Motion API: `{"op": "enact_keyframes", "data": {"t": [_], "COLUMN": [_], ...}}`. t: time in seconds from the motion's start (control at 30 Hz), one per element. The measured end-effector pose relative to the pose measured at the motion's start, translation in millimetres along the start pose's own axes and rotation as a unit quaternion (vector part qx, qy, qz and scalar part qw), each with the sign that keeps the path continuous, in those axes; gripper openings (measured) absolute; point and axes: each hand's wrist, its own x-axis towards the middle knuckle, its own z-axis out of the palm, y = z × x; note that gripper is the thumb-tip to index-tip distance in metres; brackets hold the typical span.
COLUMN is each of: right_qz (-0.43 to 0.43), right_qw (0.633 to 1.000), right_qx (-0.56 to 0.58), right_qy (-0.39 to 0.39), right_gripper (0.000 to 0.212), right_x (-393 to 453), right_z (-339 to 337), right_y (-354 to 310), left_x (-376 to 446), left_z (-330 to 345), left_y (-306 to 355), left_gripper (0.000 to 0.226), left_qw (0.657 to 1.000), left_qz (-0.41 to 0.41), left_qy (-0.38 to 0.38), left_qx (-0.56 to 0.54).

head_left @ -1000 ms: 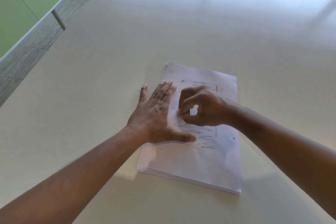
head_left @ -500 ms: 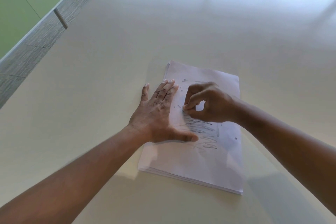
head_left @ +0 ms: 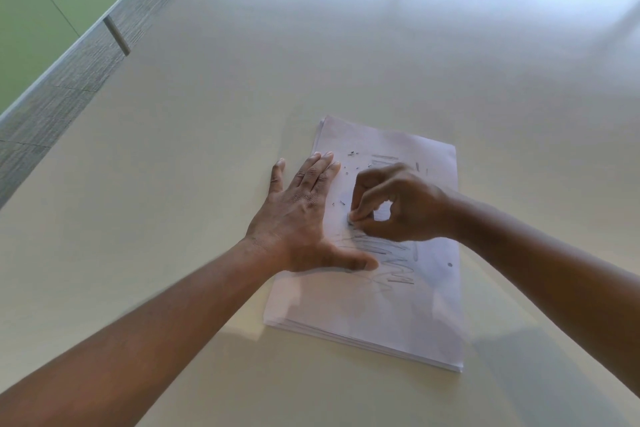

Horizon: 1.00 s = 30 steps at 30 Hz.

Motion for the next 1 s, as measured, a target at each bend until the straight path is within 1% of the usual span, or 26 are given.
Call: {"op": "enact_keyframes", "data": {"t": [0.13, 0.2, 0.3, 0.43, 0.5, 0.57, 0.7, 0.8, 0.87, 1.0], "right_qz": [0.056, 0.073, 0.062, 0.018, 0.017, 0.023, 0.066, 0.078, 0.064, 0.020], "right_qw": [0.995, 0.993, 0.996, 1.000, 1.000, 1.000, 0.995, 0.993, 0.996, 1.000], "right_qx": [-0.044, -0.050, -0.035, 0.003, 0.005, -0.003, -0.039, -0.044, -0.026, 0.006], "right_qy": [0.065, 0.080, 0.060, -0.004, -0.012, 0.001, 0.062, 0.080, 0.062, -0.003], "right_gripper": [0.007, 0.007, 0.006, 0.008, 0.008, 0.008, 0.008, 0.007, 0.008, 0.009], "right_x": [11.6, 13.3, 9.6, -3.7, -6.3, -2.7, 9.9, 9.2, 4.5, -7.4], "right_z": [-13.7, -17.9, -15.1, -2.5, -1.4, -4.7, -13.5, -13.9, -10.5, -0.6], "right_y": [16.5, 20.8, 16.4, 1.3, -1.3, 1.9, 13.6, 15.0, 9.8, -3.5], "left_x": [0.0, -0.1, 0.2, 0.5, 0.5, 0.2, -0.7, -0.5, -0.6, -0.7], "left_z": [0.2, 0.0, 0.5, 0.9, 0.6, 0.4, 0.2, 0.4, 0.9, 1.0], "left_y": [-0.3, 0.1, 0.2, -0.4, -0.3, -0.1, 0.4, 0.9, 0.7, -0.2], "left_gripper": [0.156, 0.156, 0.156, 0.157, 0.157, 0.156, 0.156, 0.156, 0.155, 0.155], "left_qw": [1.000, 1.000, 1.000, 1.000, 1.000, 1.000, 1.000, 1.000, 1.000, 1.000], "left_qz": [0.000, -0.001, -0.001, -0.001, 0.000, 0.000, -0.002, -0.003, -0.002, -0.001], "left_qy": [0.002, 0.001, 0.003, 0.005, 0.004, 0.004, 0.002, 0.002, 0.005, 0.009], "left_qx": [0.001, 0.001, 0.001, 0.000, 0.000, 0.002, 0.004, 0.004, 0.005, -0.001]}}
